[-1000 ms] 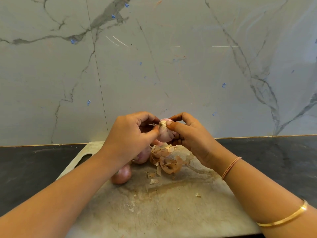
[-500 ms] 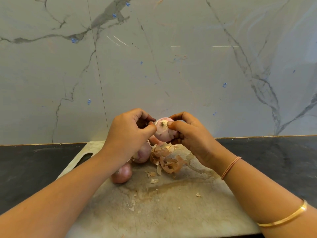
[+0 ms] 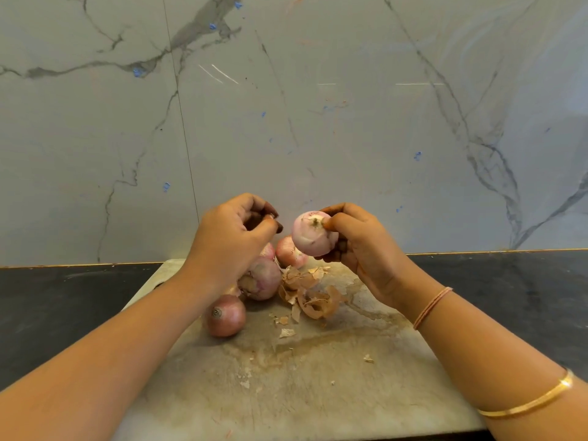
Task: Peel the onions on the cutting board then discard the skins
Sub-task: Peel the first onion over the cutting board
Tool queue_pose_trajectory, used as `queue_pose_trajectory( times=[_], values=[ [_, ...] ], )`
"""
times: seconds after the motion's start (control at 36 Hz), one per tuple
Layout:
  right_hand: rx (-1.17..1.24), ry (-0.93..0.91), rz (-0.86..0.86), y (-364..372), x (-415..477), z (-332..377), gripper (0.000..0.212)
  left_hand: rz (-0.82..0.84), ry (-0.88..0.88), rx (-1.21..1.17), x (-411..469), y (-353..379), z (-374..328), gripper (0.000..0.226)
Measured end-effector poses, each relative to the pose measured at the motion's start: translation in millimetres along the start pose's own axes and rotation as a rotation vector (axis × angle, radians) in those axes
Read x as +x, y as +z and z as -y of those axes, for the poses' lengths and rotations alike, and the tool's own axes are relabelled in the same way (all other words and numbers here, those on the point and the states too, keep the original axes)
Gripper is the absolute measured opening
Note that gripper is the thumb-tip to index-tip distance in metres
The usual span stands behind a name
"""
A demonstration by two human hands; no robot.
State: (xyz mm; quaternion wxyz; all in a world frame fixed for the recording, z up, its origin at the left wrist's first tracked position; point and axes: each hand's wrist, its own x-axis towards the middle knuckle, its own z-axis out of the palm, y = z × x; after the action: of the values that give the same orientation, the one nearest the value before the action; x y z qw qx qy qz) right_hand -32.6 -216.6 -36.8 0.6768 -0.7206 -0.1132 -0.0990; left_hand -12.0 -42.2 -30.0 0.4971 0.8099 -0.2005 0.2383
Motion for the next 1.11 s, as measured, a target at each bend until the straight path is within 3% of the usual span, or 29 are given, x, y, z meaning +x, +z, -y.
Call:
queue_pose_trajectory(
  times=[0.06,0.17,0.22,0.31,0.56,0.69,1.0,1.11],
  values=[
    [-0.005,0.008,0.004,0.5,0.4,-0.5,0.009,0.057,0.042,-0.024,-3.9,2.0,-3.8,0.005],
    [-0.017,0.018,0.017,0.5,1.3,-1.1,0.007,0.196,0.061,-0.003,-7.1,4.8,-10.2,0.039],
    [-0.036,0.025,0.021,0.8,1.7,-2.1,0.007,0.236,0.072,0.007,-7.2,6.5,-10.6,0.030],
    [-0.052,0.046,0.020,2.1,2.2,-3.5,0.007,0.213,0.125,0.069,-7.0,7.7,-8.3,0.002],
    [-0.014,0.055,0.018,3.9,1.2,-1.2,0.008,0.111,0.202,0.075,-5.9,7.2,-8.9,0.005],
    [0.007,0.068,0.043,4.2,-0.2,0.5,0.011,0.045,0.222,0.115,-2.9,6.6,-2.4,0.021],
    [0.026,0.062,0.074,4.1,-3.9,4.0,0.024,0.030,0.022,0.110,3.4,7.2,8.2,0.022],
    [0.069,0.074,0.060,2.8,-5.0,5.5,0.026,0.004,-0.003,0.233,6.3,2.3,14.9,0.022]
  ],
)
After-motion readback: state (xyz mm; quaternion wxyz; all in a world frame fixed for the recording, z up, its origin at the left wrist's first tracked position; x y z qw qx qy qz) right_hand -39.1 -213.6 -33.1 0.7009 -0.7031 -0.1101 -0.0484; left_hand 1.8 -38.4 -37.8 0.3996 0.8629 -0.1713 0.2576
